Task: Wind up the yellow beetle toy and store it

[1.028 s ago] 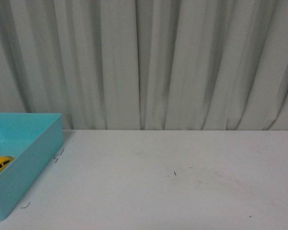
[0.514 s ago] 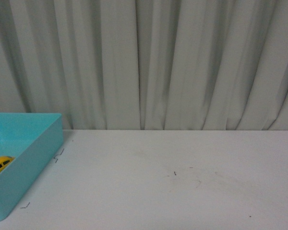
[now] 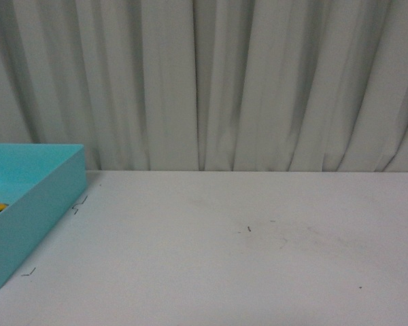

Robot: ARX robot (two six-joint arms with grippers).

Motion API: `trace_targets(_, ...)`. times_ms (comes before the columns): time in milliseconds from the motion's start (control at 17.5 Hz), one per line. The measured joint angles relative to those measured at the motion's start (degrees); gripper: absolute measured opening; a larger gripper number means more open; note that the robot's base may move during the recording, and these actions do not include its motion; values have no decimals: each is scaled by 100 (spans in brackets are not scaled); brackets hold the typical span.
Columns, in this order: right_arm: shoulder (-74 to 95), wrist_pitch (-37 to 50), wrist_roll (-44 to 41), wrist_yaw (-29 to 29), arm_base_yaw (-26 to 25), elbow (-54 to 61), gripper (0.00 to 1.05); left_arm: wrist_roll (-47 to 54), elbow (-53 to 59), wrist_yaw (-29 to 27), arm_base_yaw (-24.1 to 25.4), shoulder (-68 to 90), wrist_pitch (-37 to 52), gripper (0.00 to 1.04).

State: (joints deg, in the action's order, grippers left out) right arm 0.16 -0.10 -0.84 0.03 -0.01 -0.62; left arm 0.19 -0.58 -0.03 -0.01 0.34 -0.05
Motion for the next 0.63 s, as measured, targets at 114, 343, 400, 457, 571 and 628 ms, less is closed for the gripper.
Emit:
trace_targets(114, -2, 2, 0, 2, 0, 0, 98, -2, 0, -2, 0, 0, -4, 98)
trace_targets(343, -2, -11, 2, 0, 0, 0, 98, 2, 0, 7, 0, 0, -15, 98)
trace_targets(400, -2, -4, 2, -2, 0, 0, 98, -7, 0, -2, 0, 0, -11, 98)
trace_targets(457, 0, -7, 2, -2, 0, 0, 98, 2, 0, 2, 0, 0, -11, 98)
trace_targets(571, 0, -4, 0, 0, 0, 0, 98, -4, 0, -2, 0, 0, -11, 98)
trace_targets(628, -2, -11, 2, 0, 0, 0, 98, 2, 0, 7, 0, 0, -15, 98)
